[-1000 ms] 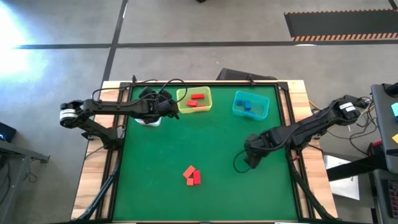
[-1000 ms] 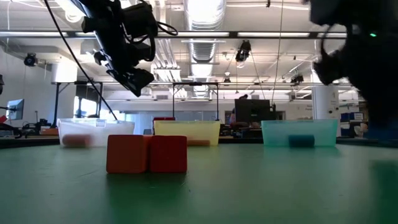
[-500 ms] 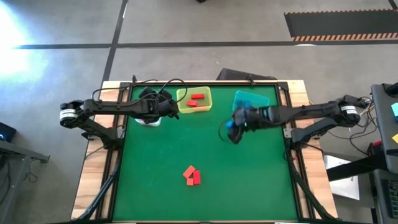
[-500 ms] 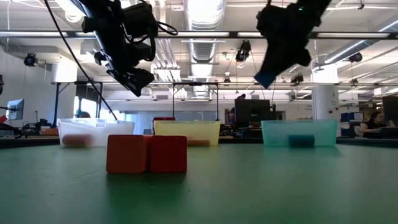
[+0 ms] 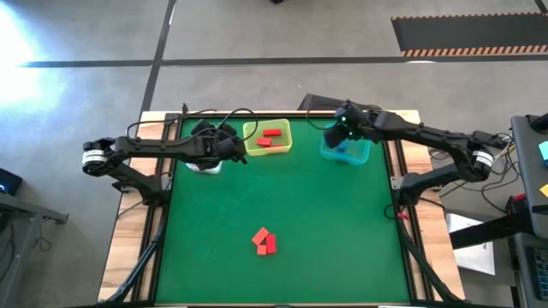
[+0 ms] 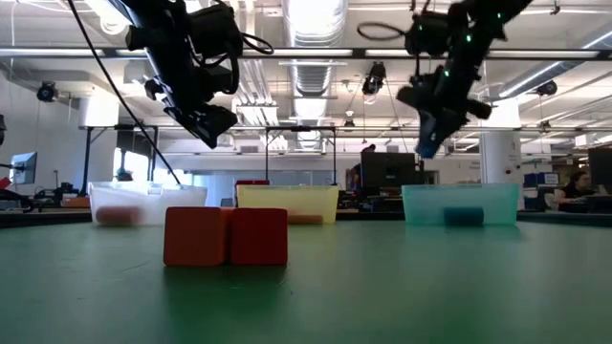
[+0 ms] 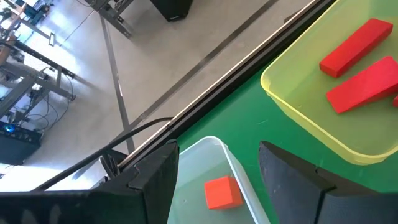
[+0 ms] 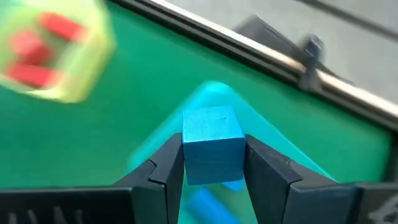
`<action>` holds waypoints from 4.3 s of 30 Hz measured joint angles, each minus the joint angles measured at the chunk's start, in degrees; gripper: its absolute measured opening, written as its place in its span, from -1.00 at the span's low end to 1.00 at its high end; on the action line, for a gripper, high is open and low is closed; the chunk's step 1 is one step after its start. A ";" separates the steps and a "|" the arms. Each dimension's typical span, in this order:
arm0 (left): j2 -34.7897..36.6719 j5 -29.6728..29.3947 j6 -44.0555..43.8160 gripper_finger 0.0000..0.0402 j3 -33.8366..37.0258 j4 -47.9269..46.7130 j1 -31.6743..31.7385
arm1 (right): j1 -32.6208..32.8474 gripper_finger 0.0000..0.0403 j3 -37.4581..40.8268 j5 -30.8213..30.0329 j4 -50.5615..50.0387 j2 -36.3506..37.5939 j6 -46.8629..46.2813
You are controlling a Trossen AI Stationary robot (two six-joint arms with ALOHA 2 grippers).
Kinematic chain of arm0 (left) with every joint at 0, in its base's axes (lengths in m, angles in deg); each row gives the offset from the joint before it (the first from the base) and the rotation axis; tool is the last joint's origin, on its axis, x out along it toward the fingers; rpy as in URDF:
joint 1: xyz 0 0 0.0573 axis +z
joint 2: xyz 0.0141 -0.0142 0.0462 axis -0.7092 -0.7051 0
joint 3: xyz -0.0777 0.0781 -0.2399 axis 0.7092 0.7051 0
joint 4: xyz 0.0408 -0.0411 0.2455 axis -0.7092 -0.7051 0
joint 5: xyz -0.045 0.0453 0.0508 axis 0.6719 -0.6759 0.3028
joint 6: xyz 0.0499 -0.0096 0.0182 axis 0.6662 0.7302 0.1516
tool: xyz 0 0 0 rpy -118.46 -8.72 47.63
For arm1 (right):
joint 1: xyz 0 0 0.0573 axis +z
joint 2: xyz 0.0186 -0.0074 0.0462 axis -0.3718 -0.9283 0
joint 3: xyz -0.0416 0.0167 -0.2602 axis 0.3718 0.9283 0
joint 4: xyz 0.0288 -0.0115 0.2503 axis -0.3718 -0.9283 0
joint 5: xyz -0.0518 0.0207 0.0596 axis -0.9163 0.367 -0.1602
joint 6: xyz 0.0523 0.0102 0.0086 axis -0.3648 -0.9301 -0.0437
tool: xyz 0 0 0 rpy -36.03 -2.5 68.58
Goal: Sort & place blocks by color
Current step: Put the blue block into the blue bin, then put the orange block into the transparent bin
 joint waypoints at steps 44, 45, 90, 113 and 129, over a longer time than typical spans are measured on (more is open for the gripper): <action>0.96 5.26 -0.20 0.01 -2.15 -0.14 -8.60 | 2.59 -0.22 14.51 8.92 19.64 8.28 -0.64; 0.96 5.58 -0.22 0.01 -2.33 -0.11 -9.85 | 4.15 -0.23 14.51 8.08 20.24 8.91 -0.32; -26.34 31.68 -30.36 0.01 -9.58 14.16 -38.19 | 26.39 -0.37 14.51 1.38 31.97 10.86 13.71; -21.08 34.14 -45.26 -0.23 -9.51 2.62 -39.87 | 26.39 -0.41 14.51 1.37 32.40 3.54 14.67; -24.49 32.96 -44.71 0.23 -9.11 2.33 -40.11 | 26.39 -0.42 14.53 1.38 33.35 3.15 15.51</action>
